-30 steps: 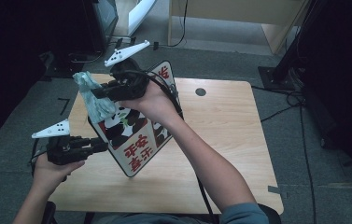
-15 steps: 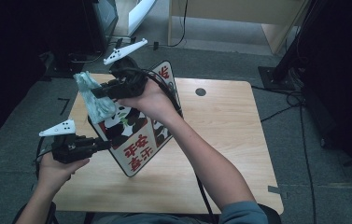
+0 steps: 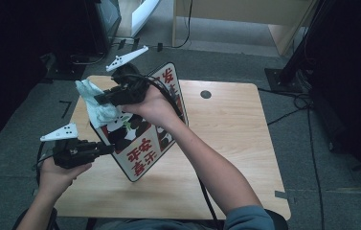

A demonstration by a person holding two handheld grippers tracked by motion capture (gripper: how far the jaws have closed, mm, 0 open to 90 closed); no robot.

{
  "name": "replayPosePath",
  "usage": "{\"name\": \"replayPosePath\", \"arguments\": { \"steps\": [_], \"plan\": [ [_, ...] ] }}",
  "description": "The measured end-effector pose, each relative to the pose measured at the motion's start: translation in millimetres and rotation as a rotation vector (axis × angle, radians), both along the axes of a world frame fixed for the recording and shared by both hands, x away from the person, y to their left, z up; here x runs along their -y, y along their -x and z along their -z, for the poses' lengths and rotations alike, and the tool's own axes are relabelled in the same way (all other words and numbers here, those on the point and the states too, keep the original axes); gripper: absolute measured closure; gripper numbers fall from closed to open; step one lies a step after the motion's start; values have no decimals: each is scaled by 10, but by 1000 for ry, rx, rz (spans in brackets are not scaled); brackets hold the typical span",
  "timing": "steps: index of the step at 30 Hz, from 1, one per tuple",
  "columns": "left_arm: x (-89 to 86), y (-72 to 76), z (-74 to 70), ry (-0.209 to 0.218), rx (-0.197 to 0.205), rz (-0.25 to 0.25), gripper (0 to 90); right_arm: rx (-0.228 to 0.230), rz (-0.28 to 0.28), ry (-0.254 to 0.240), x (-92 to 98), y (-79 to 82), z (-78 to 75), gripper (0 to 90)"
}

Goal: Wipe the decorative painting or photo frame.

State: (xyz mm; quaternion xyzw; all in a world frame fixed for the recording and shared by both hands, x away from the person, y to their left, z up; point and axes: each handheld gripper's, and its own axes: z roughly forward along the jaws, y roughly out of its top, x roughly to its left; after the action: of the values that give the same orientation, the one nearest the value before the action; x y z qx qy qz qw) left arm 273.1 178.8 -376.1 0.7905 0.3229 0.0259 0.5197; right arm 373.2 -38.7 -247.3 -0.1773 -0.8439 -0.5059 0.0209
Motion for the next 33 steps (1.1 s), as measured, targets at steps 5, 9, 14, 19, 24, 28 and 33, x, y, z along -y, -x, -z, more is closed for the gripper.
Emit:
{"name": "replayPosePath", "arguments": {
  "steps": [5, 9, 14, 19, 24, 28, 33],
  "plan": [
    [3, 0, -2, -1, -3, -2, 766, 5, 4, -1, 22, -3, 4, 836],
    [4, -2, 3, 4, -7, -1, 766, 3, 1, -2, 39, -20, 6, 834],
    [3, -4, 3, 4, -9, -1, 768, -4, 13, 0, 86, -56, 6, 832],
    [7, -6, 0, 2, -10, -1, 770, 1, 28, -6, 139, -88, 13, 831],
    [10, -5, -2, 1, -11, -4, 772, 6, 40, -8, 183, -96, 12, 831],
    [9, -10, -1, 1, -11, -2, 773, 9, 46, -9, 220, -118, 15, 831],
    [10, -12, -1, 0, -11, -3, 775, 4, 61, -16, 284, -159, 20, 831]
  ]
}}
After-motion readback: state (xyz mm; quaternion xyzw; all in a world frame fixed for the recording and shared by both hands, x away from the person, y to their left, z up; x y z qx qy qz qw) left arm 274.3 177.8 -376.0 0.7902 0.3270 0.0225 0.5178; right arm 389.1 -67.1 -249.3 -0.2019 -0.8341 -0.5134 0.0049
